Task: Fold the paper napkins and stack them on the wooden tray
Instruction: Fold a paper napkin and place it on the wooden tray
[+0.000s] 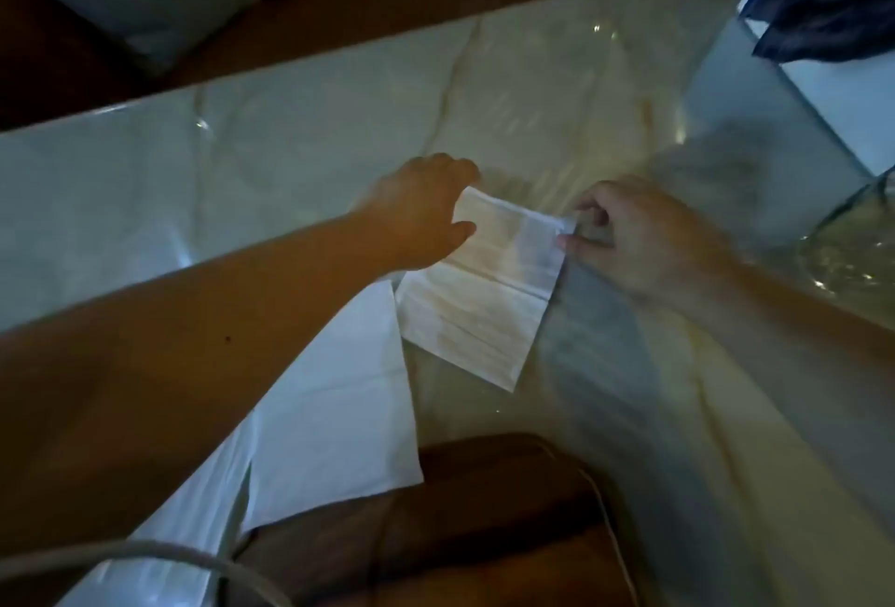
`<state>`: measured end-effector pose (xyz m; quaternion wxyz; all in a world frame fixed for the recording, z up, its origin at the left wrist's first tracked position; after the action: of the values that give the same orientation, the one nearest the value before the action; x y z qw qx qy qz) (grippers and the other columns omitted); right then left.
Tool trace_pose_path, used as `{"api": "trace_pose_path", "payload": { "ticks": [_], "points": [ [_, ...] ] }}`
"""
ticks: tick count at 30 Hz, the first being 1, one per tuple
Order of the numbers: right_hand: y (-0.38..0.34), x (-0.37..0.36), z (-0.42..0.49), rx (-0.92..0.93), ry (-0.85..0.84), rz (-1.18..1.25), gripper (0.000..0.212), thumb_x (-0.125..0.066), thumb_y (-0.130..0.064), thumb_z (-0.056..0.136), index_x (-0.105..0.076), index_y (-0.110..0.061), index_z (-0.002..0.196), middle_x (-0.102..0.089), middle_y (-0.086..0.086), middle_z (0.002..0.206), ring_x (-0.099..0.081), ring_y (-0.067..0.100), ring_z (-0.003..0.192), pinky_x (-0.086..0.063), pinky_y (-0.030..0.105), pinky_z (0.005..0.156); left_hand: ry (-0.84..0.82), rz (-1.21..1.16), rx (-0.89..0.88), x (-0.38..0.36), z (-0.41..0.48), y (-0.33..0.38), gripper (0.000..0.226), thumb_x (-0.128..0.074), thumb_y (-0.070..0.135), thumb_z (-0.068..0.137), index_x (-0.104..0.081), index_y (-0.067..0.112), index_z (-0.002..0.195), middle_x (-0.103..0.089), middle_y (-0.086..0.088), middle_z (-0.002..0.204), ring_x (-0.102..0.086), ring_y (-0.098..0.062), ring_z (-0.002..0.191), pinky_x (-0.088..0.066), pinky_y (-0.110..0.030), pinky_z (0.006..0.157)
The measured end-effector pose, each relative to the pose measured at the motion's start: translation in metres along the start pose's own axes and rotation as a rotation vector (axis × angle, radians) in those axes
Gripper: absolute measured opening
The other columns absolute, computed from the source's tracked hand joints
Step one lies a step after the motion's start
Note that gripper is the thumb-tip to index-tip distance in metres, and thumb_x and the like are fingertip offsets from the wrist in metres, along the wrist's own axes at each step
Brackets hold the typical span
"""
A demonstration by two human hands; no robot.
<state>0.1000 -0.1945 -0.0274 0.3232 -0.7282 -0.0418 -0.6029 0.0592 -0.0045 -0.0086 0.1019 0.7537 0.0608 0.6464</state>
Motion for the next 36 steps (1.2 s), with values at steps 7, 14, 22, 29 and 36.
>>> {"api": "trace_pose_path", "payload": {
  "ticks": [7, 14, 22, 29, 36],
  "points": [
    [-0.005, -0.003, 0.016, 0.067, 0.052, -0.04, 0.02, -0.068, -0.034, 0.08, -0.065, -0.018, 0.09, -0.051, -0.002, 0.09, -0.059, 0.024, 0.088, -0.04, 0.032, 0.069, -0.021, 0.08, -0.022, -0.013, 0.031, -0.007, 0.048, -0.057, 0.035, 0.086, -0.044, 0.022, 0.13, -0.05, -0.006, 0.132, -0.045, -0.027, 0.121, -0.04, -0.047, 0.1],
    [-0.015, 0.019, 0.027, 0.122, 0.1, 0.092, 0.012, -0.066, -0.026, 0.082, -0.066, -0.015, 0.084, -0.061, -0.005, 0.075, -0.061, 0.017, 0.072, -0.04, 0.027, 0.061, -0.013, 0.018, 0.015, 0.01, 0.032, -0.008, 0.018, -0.061, 0.033, 0.084, -0.064, 0.024, 0.1, -0.051, 0.002, 0.095, -0.053, -0.021, 0.091, -0.04, -0.03, 0.075],
    [-0.043, 0.047, -0.005, 0.301, 0.165, 0.23, 0.009, -0.067, -0.025, 0.08, -0.066, -0.016, 0.08, -0.068, -0.004, 0.074, -0.058, 0.0, 0.069, -0.042, 0.013, 0.065, 0.136, -0.207, 0.084, 0.041, -0.027, -0.001, 0.013, -0.064, 0.022, 0.082, -0.062, 0.023, 0.096, -0.058, 0.009, 0.088, -0.055, -0.013, 0.08, -0.042, -0.025, 0.073],
    [-0.064, 0.002, -0.052, 0.444, 0.017, 0.175, 0.011, -0.063, -0.029, 0.083, -0.063, -0.02, 0.076, -0.061, -0.008, 0.074, -0.056, 0.008, 0.066, -0.047, 0.03, 0.06, 0.003, 0.009, 0.01, 0.008, -0.068, -0.004, 0.011, -0.063, 0.018, 0.078, -0.063, 0.024, 0.088, -0.066, 0.0, 0.09, -0.059, -0.021, 0.081, -0.044, -0.031, 0.072],
    [-0.059, -0.013, -0.054, 0.441, -0.054, 0.121, 0.027, -0.062, -0.046, 0.078, -0.066, -0.02, 0.08, -0.062, -0.004, 0.081, -0.06, 0.015, 0.063, -0.049, 0.033, 0.057, -0.082, 0.073, -0.11, -0.008, -0.081, -0.008, 0.036, -0.056, 0.052, 0.077, -0.06, 0.03, 0.107, -0.062, 0.008, 0.108, -0.055, -0.014, 0.099, -0.041, -0.034, 0.091]
  ]
}}
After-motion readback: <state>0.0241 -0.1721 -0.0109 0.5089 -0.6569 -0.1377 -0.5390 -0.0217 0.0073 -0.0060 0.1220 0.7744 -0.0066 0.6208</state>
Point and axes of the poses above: each hand's wrist, its own z-axis towards the middle knuckle, its own x-axis out of the back of the hand, y = z × x, the point moved 6 cm from there along z, towards the middle knuckle
